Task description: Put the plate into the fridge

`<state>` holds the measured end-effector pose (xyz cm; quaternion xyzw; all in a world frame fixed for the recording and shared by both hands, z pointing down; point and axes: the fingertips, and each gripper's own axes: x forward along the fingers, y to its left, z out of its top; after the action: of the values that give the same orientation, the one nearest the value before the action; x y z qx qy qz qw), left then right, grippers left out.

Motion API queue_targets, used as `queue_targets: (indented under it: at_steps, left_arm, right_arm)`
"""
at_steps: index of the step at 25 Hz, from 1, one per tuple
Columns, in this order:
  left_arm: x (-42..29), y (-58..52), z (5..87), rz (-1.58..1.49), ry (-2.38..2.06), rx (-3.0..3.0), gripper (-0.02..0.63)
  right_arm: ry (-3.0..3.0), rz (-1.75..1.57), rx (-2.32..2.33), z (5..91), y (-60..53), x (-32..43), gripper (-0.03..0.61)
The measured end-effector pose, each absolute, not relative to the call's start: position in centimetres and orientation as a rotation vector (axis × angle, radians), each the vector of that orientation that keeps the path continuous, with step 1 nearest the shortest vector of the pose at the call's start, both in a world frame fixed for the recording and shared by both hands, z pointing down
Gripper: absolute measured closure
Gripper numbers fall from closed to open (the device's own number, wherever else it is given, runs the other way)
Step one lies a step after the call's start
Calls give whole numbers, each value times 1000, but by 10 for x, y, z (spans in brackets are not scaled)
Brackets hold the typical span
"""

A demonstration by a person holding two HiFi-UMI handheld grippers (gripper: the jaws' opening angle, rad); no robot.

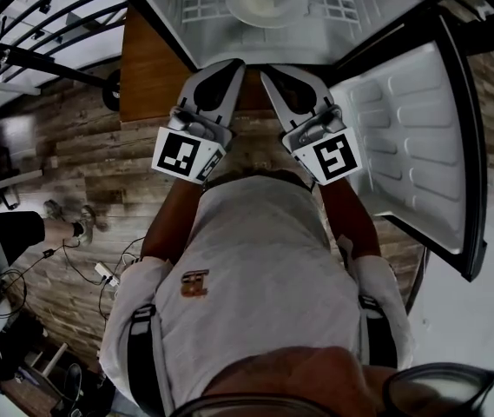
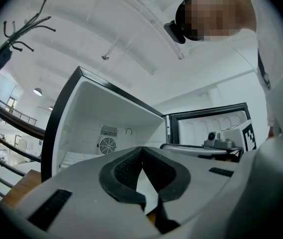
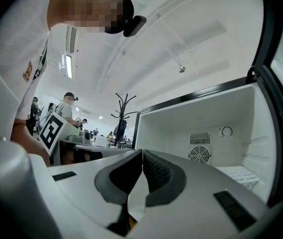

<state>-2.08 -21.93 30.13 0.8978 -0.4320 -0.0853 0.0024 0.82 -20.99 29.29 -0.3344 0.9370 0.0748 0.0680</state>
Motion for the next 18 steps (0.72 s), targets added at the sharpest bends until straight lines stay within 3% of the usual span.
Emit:
queue_targets:
  at_steps: [18]
  left_arm:
    - [-14, -210, 296, -267, -1368, 2835, 595]
  right_arm:
    - [2801, 196, -978, 292, -199, 11, 546]
